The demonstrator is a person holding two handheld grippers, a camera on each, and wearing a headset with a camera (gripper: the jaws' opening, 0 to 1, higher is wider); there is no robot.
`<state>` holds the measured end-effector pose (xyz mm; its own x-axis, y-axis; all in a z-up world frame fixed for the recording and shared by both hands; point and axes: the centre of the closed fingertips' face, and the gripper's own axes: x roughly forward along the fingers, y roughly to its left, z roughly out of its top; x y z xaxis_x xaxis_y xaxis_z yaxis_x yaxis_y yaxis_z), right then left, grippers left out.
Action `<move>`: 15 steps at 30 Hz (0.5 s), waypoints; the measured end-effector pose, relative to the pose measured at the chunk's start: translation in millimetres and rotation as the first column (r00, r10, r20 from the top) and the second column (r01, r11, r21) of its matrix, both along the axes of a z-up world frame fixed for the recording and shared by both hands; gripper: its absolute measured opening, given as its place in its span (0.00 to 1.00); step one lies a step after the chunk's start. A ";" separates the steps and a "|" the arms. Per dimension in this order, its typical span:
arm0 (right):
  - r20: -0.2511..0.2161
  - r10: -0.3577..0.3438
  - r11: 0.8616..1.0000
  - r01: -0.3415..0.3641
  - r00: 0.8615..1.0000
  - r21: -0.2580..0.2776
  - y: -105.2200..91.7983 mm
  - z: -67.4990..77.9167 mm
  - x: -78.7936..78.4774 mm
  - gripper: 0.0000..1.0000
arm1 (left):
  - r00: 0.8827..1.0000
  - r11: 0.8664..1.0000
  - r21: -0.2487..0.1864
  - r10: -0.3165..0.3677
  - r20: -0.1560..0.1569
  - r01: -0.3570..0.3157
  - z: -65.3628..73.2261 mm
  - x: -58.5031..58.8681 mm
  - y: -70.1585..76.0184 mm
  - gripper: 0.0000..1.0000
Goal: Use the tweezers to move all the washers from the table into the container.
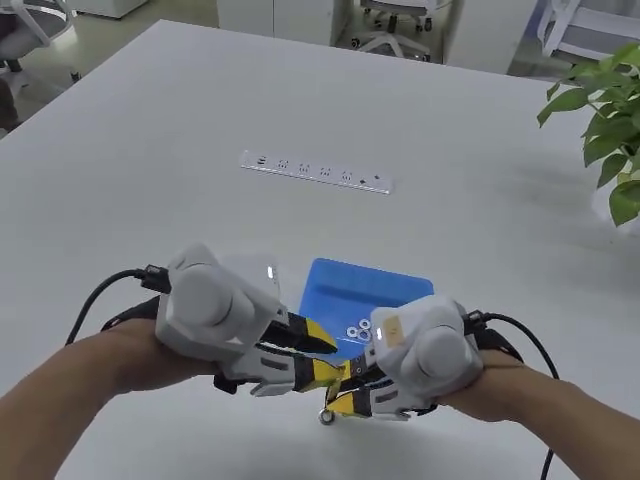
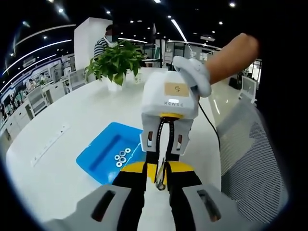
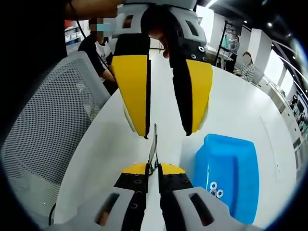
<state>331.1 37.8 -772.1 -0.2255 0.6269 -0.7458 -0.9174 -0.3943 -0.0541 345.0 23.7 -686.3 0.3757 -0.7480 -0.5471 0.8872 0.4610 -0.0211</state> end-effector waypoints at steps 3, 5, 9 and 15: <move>0.000 0.001 1.000 -0.001 1.000 0.003 0.0 1.8 -0.3 0.08 | 1.000 1.000 -0.011 0.016 0.003 -0.016 0.8 0.4 3.5 0.29; 0.000 -0.003 1.000 0.003 1.000 0.005 -0.4 3.4 0.8 0.08 | 1.000 0.999 -0.027 0.030 0.001 -0.030 2.4 0.7 5.5 0.32; 0.003 -0.006 1.000 0.006 1.000 0.009 -1.1 7.7 1.9 0.08 | 0.999 0.997 -0.056 0.051 -0.009 -0.052 2.7 -0.3 9.4 0.49; 0.014 -0.007 1.000 0.007 1.000 0.024 -0.6 18.4 3.9 0.08 | 0.997 0.994 -0.073 0.081 -0.017 -0.082 0.6 -0.9 18.1 0.66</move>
<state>335.0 37.2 -753.7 -0.2102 0.6464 -0.7335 -0.9193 -0.3861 -0.0769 344.1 41.7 -685.7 0.4302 -0.7537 -0.4969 0.8459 0.5288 -0.0697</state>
